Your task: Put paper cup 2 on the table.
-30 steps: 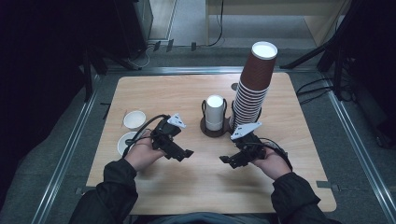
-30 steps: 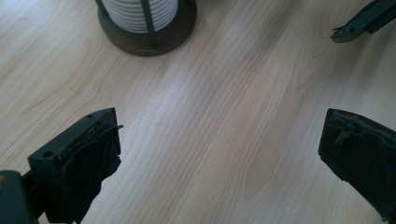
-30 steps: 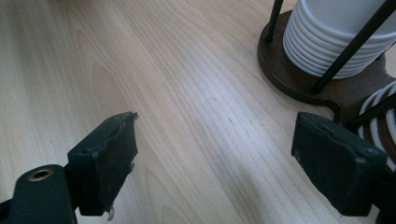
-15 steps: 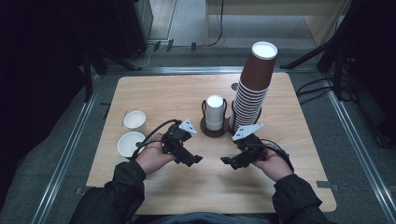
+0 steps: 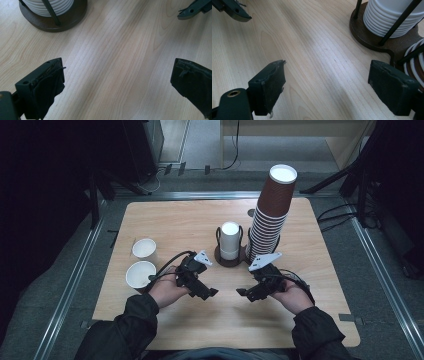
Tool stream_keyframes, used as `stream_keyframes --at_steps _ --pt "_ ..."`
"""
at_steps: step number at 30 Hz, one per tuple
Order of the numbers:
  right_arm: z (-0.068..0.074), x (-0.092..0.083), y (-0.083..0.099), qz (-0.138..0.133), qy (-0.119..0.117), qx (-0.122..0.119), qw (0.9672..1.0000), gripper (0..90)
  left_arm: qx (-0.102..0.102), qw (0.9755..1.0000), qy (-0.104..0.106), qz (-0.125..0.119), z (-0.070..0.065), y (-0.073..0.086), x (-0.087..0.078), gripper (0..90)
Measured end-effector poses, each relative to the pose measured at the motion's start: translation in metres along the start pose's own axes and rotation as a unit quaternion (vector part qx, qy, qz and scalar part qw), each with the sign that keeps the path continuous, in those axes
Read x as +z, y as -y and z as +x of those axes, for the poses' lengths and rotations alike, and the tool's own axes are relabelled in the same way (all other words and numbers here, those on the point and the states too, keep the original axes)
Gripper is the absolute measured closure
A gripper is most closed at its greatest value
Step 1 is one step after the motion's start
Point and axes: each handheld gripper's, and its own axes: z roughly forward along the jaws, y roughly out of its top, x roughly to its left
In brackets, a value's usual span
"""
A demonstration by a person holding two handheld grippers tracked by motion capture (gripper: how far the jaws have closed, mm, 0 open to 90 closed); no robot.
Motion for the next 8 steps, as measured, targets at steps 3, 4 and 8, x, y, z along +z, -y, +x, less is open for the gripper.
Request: stream_keyframes --at_steps 3,4,8 --pt "-0.0002 -0.0003 -0.0001 -0.001 -0.001 -0.001 1.0000 14.4 -0.001 1.0000 -0.001 -0.003 0.0013 0.0003 -0.0001 0.0" --pt "-0.0003 -0.0003 -0.0001 -0.001 -0.001 -0.002 1.0000 14.4 -0.003 1.0000 -0.001 -0.004 0.0017 0.0005 -0.0001 0.0" --pt "-0.0006 0.0000 -0.0001 0.000 0.000 -0.003 1.0000 14.4 -0.003 1.0000 -0.002 0.000 0.0040 0.0024 0.0039 0.0"
